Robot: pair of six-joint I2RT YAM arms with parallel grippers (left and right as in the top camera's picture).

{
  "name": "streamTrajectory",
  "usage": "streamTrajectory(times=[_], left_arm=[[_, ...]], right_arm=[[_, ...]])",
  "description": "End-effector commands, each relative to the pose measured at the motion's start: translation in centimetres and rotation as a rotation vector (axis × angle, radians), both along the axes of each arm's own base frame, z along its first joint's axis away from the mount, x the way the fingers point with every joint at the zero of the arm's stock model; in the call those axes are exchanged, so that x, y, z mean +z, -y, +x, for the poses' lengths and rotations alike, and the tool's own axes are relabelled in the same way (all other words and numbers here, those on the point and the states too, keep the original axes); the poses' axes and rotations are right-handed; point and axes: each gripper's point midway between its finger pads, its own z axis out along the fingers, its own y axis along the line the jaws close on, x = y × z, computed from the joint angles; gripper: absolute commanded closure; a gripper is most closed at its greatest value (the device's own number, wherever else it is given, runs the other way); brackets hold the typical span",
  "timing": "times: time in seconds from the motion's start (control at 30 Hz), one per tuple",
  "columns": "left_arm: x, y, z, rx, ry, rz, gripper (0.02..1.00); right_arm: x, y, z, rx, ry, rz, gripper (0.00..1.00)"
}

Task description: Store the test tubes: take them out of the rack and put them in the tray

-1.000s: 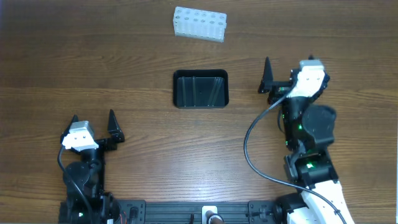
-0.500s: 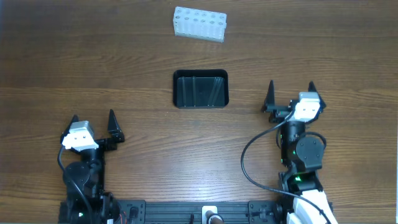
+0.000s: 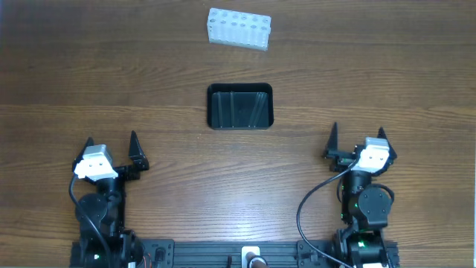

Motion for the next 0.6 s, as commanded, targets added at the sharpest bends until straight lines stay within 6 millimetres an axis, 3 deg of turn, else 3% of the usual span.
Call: streamTrajectory(times=[0.03, 0.2, 0.27, 0.6], left_arm=[[-0.1, 0.0, 0.0, -0.002, 0.0, 0.017, 0.023], [-0.1, 0.0, 0.0, -0.002, 0.0, 0.017, 0.025], [0.0, 0.0, 0.0, -0.002, 0.001, 0.017, 0.02], [-0.1, 0.0, 0.0, -0.002, 0.0, 0.017, 0.02]], right_arm=[[-0.1, 0.3, -0.8, -0.01, 0.006, 0.003, 0.009], [-2.0, 0.3, -1.7, -0.008, -0.063, 0.001, 0.009], [-1.0, 0.2, -1.7, -0.002, -0.024, 0.002, 0.009], [-1.6, 0.1, -1.7, 0.0, -0.049, 0.002, 0.009]])
